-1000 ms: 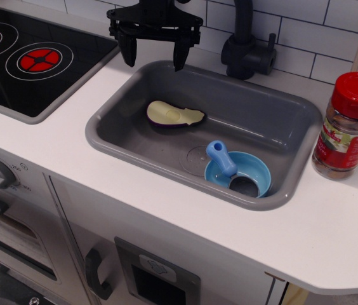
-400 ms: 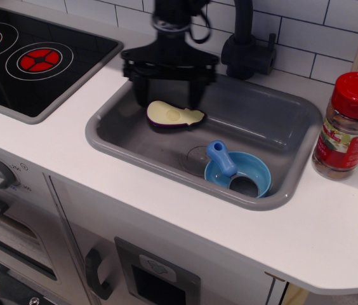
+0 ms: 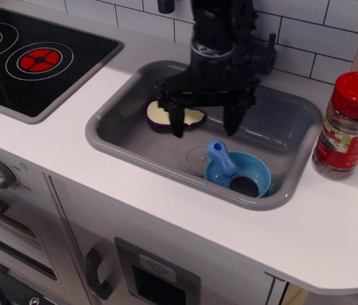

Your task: Take spoon out of bowl sink

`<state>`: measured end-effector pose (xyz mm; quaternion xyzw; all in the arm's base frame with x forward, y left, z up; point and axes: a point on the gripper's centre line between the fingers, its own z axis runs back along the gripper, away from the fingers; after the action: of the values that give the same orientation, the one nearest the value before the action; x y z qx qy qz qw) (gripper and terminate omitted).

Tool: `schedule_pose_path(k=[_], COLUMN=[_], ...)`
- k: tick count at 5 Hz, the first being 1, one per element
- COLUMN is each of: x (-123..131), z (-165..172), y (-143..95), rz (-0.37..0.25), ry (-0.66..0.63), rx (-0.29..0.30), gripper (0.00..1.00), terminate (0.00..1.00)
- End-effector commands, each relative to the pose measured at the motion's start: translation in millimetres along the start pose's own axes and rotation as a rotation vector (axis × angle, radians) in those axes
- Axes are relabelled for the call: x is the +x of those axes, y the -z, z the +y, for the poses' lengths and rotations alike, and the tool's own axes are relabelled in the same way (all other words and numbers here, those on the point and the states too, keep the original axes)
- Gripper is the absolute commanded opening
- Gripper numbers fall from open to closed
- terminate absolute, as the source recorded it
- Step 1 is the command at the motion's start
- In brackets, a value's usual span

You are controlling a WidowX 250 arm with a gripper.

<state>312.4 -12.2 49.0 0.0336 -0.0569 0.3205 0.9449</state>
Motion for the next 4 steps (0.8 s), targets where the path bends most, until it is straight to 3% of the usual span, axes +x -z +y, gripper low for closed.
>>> schedule_pose_path(k=[1,4], x=[-1,-8], z=[-16,-29], y=[4,20], rz=[-0.066,-0.058], ry=[-0.091,-0.137], rx=[-0.016,-0.043], gripper=[1.00,1.00], terminate=[0.00,0.00])
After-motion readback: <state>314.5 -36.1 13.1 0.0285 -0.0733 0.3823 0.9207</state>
